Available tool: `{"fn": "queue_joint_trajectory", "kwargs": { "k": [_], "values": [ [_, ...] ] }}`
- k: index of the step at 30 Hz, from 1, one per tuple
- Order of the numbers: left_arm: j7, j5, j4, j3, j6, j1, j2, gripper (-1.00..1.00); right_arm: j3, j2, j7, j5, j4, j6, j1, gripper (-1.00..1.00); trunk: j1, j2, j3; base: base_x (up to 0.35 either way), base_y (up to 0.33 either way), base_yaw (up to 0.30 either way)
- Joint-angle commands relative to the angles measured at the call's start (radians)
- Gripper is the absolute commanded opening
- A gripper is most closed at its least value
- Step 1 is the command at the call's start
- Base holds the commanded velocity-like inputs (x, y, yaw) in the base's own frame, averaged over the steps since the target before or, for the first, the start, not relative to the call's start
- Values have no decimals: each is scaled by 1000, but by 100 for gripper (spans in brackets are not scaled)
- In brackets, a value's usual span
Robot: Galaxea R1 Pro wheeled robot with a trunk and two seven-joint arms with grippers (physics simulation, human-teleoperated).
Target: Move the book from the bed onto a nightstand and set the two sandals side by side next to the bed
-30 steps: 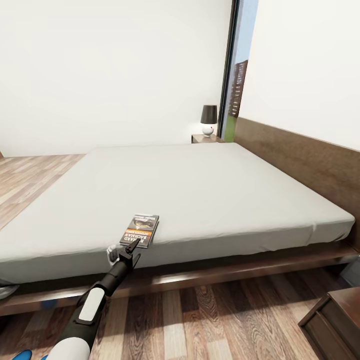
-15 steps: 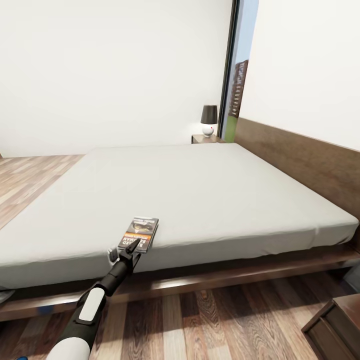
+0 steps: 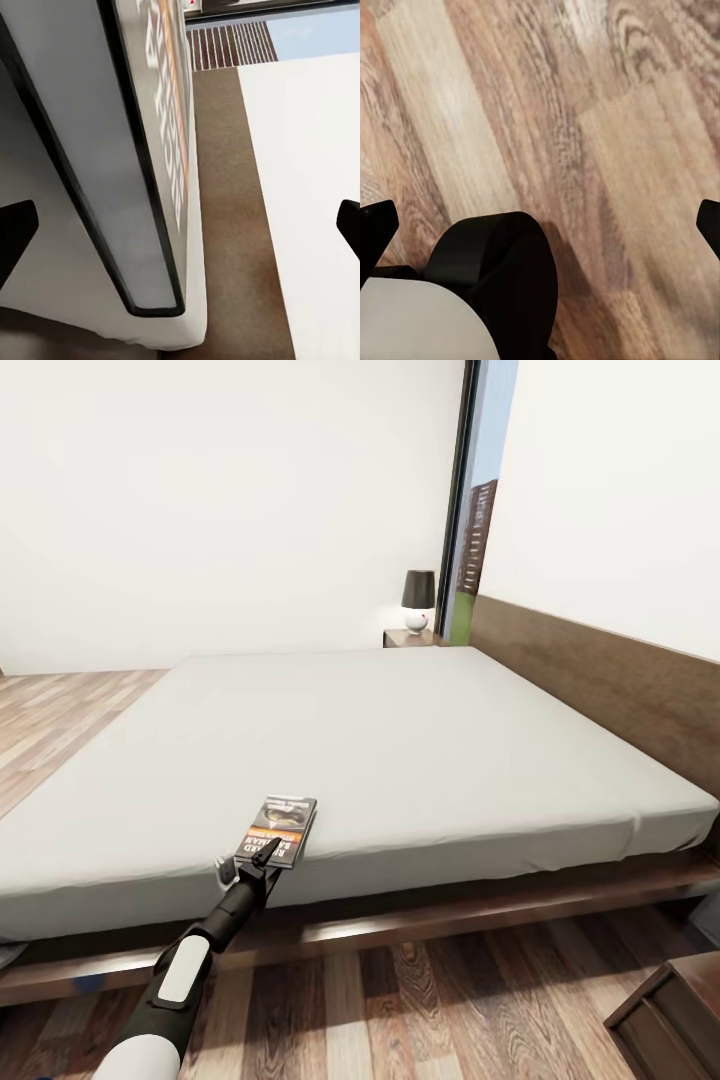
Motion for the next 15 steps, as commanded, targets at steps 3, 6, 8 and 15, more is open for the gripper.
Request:
{"fn": "queue_joint_trajectory", "kwargs": {
  "k": [3, 6, 8, 15],
  "values": [
    [-1, 4, 0, 4, 8, -1, -1, 100, 8, 0, 5, -7, 4, -4, -1, 100, 0, 0, -1, 2, 0, 0],
    [-1, 4, 0, 3, 8, -1, -1, 100, 8, 0, 5, -7, 3, -4, -2, 100, 0, 0, -1, 1, 0, 0],
    [-2, 4, 0, 3, 9, -1, -1, 100, 8, 0, 5, -8, 3, -4, -2, 100, 0, 0, -1, 0, 0, 0],
    [-1, 4, 0, 2, 10, -1, -1, 100, 8, -1, 5, -8, 4, -4, -1, 100, 0, 0, -1, 0, 0, 0]
  ]
}}
